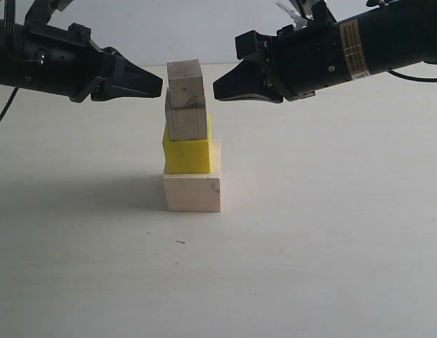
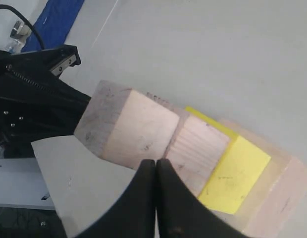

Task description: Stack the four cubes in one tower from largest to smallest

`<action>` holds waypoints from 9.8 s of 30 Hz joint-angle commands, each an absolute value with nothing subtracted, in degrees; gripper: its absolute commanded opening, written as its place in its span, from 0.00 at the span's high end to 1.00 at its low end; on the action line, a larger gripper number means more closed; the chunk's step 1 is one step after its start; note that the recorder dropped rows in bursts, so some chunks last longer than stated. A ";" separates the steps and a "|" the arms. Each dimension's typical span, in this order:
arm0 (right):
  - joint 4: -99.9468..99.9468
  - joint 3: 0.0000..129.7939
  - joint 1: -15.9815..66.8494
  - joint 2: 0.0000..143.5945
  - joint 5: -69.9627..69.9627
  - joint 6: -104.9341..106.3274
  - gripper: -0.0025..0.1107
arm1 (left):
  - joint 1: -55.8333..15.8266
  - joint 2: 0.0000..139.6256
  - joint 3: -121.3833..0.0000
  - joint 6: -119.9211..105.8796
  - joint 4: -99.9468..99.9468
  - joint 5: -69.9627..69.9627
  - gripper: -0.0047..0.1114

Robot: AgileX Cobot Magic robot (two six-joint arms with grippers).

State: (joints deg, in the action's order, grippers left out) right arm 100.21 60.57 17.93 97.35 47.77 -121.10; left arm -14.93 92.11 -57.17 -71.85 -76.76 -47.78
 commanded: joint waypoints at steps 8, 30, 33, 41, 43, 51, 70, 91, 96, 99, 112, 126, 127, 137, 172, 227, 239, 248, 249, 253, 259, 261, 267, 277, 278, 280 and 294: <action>99.95 60.35 18.04 96.83 47.20 -119.60 0.98 | -14.79 91.64 -57.50 -71.96 -77.63 -47.63 0.96; 99.95 60.35 18.04 96.83 46.37 -115.79 0.98 | -14.79 91.64 -57.50 -72.09 -77.63 -47.65 0.96; 99.95 60.45 18.04 96.83 42.72 -115.92 0.98 | -14.79 91.64 -57.50 -72.09 -77.63 -47.65 0.96; 99.95 60.45 18.04 96.93 43.03 -116.51 0.98 | -14.79 91.64 -57.50 -72.09 -77.63 -47.65 0.96; 99.95 60.45 18.17 96.93 43.41 -116.51 0.98 | -14.79 91.64 -57.50 -72.07 -77.63 -47.50 0.96; 99.95 60.45 19.28 96.93 44.80 -116.51 0.98 | -14.79 91.64 -57.50 -72.07 -77.63 -47.51 0.96; 99.95 60.45 19.28 96.93 49.66 -116.15 0.98 | -14.79 91.64 -57.50 -72.17 -77.57 -47.16 0.96; 99.95 60.45 19.28 96.93 46.04 -116.51 0.98 | -14.79 91.64 -57.50 -72.16 -77.57 -47.60 0.96; 99.85 60.45 19.28 96.93 45.14 -116.51 0.98 | -14.79 91.64 -57.50 -72.16 -77.57 -47.37 0.96; 99.84 60.45 19.28 96.93 45.14 -116.27 0.98 | -14.79 91.64 -57.50 -72.16 -77.57 -47.14 0.96; 99.95 63.59 19.28 100.08 41.77 -118.22 0.98 | -14.79 91.64 -57.50 -72.16 -77.46 -47.52 0.96; 99.95 63.72 19.28 97.89 46.75 -121.24 0.98 | -14.79 91.64 -57.50 -72.16 -77.23 -47.02 0.96; 99.95 63.72 19.28 98.01 47.17 -121.24 0.98 | -14.79 91.64 -57.50 -72.16 -77.23 -47.02 0.96; 99.95 61.69 19.28 98.01 48.24 -121.24 0.98 | -14.79 91.64 -57.50 -72.16 -77.23 -47.02 0.96; 99.95 61.57 19.28 98.01 49.17 -121.00 0.98 | -14.52 91.64 -57.50 -71.72 -75.87 -46.51 0.96; 97.64 59.74 20.04 113.99 41.52 -115.96 0.98 | -5.26 92.77 -50.72 -71.45 -78.82 -42.06 0.96; 99.95 59.74 15.75 99.24 29.16 -114.68 0.98 | -5.14 88.02 -50.72 -71.81 -79.22 -37.53 0.96; 99.95 55.16 10.36 64.89 7.95 -103.90 0.98 | -5.26 58.90 -48.99 -77.55 -78.97 -16.91 0.96; 99.95 52.09 10.36 58.71 2.98 -101.19 0.98 | -5.26 53.67 -46.51 -77.55 -78.97 -14.25 0.96; 99.95 45.40 10.36 42.26 0.00 -96.61 0.98 | -5.26 37.34 -37.86 -77.72 -80.39 -5.79 0.96; 99.95 45.62 10.36 29.54 0.00 -91.21 0.98 | -5.26 23.13 -32.87 -81.11 -80.09 1.78 0.96; 99.95 45.62 10.36 26.23 0.45 -90.45 0.98 | -5.26 20.67 -32.73 -81.21 -79.88 1.54 0.96; 99.95 45.62 10.36 15.45 3.84 -89.68 0.98 | -5.26 14.78 -32.73 -84.96 -79.47 2.06 0.96; 99.95 45.62 10.36 3.28 7.96 -87.55 0.98 | -5.26 7.85 -32.73 -85.23 -79.78 0.80 0.96; 99.95 45.62 10.36 2.08 8.72 -87.55 0.98 | -5.26 7.09 -32.73 -85.23 -79.78 0.39 0.96; 99.95 45.62 10.36 0.00 9.87 -87.55 0.98 | -5.26 5.74 -32.73 -85.23 -79.78 -0.30 0.96; 99.95 45.37 10.36 0.00 12.36 -103.83 0.98 | -5.26 0.00 -25.87 -85.12 -79.88 -1.01 0.96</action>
State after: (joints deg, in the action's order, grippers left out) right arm 99.86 45.76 10.48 0.08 12.20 -98.97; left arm -5.26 0.12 -26.50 -85.01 -79.40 -0.89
